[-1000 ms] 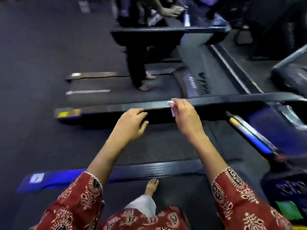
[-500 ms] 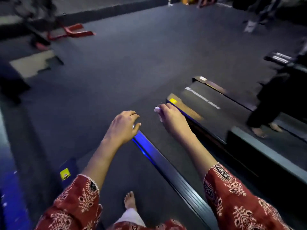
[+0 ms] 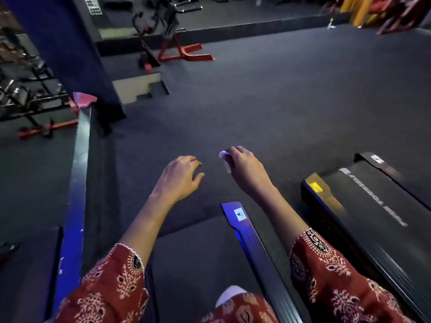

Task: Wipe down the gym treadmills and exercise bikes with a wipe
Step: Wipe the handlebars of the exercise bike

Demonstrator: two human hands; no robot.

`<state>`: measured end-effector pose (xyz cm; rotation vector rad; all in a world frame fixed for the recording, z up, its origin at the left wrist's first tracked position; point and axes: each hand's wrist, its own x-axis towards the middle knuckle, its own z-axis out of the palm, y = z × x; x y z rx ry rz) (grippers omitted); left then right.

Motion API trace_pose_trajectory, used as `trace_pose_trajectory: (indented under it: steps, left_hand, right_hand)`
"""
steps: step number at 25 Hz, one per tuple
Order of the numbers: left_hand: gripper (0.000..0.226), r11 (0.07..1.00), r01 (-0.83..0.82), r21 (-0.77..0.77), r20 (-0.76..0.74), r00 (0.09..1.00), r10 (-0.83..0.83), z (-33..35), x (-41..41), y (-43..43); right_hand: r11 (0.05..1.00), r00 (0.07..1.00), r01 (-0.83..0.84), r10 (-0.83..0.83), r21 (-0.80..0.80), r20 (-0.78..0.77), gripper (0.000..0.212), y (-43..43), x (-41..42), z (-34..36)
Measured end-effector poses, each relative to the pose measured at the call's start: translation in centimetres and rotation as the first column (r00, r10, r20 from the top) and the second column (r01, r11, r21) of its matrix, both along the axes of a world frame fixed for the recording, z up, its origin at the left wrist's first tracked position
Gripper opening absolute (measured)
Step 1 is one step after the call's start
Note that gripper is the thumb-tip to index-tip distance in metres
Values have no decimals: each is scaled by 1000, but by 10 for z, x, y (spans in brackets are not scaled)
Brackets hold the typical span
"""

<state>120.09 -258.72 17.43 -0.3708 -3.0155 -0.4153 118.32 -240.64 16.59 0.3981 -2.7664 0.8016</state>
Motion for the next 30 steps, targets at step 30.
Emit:
trace_pose_trajectory:
  steps: [30]
  left_hand:
    - [43,993,83,-80,-30,996,-86,-114,-690,-57]
  right_hand:
    - [998,999,52,-52,30,-5,25,-66,-680,-133]
